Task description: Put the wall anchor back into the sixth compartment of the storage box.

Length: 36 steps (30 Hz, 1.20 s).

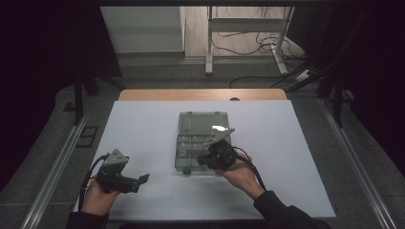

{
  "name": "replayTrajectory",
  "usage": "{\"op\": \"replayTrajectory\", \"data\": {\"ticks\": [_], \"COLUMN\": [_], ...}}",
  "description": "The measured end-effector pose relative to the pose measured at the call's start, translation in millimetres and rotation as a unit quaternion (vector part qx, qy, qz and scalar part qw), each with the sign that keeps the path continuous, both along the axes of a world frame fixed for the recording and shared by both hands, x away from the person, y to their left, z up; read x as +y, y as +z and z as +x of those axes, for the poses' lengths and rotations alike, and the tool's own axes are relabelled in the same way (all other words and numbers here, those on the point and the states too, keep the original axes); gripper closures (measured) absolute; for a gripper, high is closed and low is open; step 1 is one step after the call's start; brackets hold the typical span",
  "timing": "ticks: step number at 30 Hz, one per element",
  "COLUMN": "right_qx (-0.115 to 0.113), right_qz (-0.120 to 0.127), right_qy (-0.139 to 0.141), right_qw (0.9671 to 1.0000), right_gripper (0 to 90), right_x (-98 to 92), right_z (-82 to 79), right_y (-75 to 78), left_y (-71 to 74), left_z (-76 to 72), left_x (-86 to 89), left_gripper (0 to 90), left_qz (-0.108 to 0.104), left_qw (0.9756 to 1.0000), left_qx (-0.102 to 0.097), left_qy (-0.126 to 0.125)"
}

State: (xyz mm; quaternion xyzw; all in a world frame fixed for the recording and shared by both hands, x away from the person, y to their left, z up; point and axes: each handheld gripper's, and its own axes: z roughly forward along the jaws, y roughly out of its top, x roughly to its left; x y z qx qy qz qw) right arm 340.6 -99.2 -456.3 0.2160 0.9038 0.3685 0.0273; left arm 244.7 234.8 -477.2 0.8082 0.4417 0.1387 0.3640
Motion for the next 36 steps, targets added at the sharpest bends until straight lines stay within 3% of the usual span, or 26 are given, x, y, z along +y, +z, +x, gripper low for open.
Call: {"op": "replayTrajectory", "data": {"ticks": [17, 36], "right_qx": [-0.008, -0.003], "right_qz": [-0.004, -0.027], "right_qy": [-0.011, -0.011], "right_qw": [0.9999, 0.9996], "right_gripper": [83.8, 83.7], "right_x": [6.4, 19.6], "right_z": [17.1, 26.6], "right_y": [-6.4, -22.3], "left_y": [-0.1, -0.2], "left_z": [0.3, 0.2], "left_x": [0.1, 0.5], "left_gripper": [0.0, 0.0], "left_qz": [0.000, -0.002], "left_qw": [1.0000, 1.0000], "left_qx": [0.001, 0.000], "left_qy": [0.000, 0.000]}}
